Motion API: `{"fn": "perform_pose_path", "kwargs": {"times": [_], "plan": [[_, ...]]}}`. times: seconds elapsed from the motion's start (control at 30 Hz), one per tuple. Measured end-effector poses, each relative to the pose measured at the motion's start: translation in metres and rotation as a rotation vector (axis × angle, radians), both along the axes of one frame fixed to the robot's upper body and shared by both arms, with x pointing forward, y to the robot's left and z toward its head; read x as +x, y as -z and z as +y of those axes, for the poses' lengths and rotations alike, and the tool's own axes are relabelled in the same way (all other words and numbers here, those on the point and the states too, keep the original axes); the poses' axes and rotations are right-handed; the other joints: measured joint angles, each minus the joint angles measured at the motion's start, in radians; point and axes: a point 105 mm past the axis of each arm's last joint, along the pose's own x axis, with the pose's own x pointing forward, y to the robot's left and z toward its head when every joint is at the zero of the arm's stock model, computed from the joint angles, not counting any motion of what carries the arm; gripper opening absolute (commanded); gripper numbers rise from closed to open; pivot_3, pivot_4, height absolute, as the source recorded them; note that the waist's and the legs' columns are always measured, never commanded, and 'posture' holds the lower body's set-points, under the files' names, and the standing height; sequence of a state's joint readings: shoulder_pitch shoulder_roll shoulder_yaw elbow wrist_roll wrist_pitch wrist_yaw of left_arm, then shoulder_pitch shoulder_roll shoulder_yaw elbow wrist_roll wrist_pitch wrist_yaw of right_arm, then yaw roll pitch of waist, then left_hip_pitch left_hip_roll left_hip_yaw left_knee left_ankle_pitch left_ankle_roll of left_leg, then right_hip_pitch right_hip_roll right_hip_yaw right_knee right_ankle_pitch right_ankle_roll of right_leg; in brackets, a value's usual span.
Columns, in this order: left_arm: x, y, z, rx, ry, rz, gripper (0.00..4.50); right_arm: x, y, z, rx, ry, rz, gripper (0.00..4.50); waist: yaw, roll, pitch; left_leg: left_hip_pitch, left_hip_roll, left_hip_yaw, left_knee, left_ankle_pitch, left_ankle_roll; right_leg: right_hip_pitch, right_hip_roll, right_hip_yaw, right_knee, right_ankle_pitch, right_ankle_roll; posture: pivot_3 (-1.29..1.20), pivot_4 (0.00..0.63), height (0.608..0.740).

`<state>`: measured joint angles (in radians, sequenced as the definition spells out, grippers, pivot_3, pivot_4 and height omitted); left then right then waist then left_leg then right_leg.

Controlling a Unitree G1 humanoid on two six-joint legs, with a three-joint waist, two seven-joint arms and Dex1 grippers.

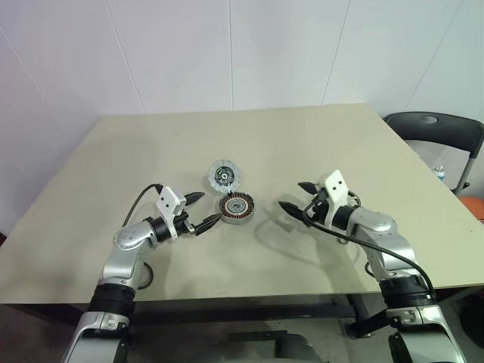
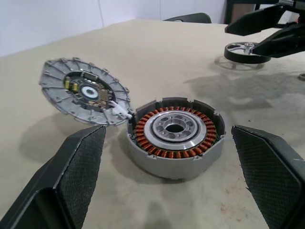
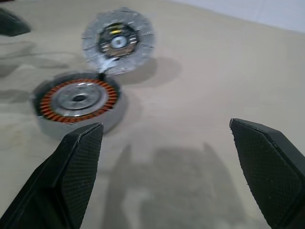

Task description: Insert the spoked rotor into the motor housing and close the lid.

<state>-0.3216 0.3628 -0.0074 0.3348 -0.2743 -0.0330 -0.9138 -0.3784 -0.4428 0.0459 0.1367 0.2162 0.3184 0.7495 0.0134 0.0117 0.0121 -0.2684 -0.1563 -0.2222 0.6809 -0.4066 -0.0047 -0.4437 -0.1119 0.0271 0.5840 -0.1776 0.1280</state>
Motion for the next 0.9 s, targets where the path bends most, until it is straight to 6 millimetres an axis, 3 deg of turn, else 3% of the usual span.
{"fn": "perform_pose_path", "kwargs": {"times": [0.23,0.4,0.57,0.9], "plan": [[0.001,0.000,-0.003,-0.003,0.004,-0.003,4.50,0.008,-0.002,0.050,-0.108,-0.119,-0.026,4.44,0.002,0.000,0.000,0.000,0.000,0.000,0.000,0.000,0.000,0.000,0.001,0.000,0.000,0.000,0.000,0.00,0.000,0.740],[0.002,0.001,-0.001,-0.002,-0.005,0.000,4.50,0.015,0.009,0.077,-0.219,-0.189,-0.032,4.44,0.000,0.000,0.000,0.000,0.000,0.000,0.000,0.000,0.000,0.000,0.001,0.000,-0.001,0.000,0.000,0.00,0.000,0.740],[0.003,0.000,0.002,-0.001,-0.025,-0.003,4.50,0.014,0.024,0.085,-0.289,-0.239,-0.015,4.44,0.000,0.000,0.000,0.000,0.000,0.000,0.000,0.000,0.000,0.000,0.001,0.000,-0.001,0.000,0.000,0.00,0.000,0.740],[0.003,-0.002,0.003,0.000,-0.036,-0.013,4.50,0.008,0.026,0.089,-0.326,-0.315,-0.008,4.44,-0.001,0.000,0.000,0.000,0.002,0.001,0.000,0.000,0.000,0.000,0.003,0.000,-0.001,0.001,-0.001,0.00,0.000,0.740]]}}
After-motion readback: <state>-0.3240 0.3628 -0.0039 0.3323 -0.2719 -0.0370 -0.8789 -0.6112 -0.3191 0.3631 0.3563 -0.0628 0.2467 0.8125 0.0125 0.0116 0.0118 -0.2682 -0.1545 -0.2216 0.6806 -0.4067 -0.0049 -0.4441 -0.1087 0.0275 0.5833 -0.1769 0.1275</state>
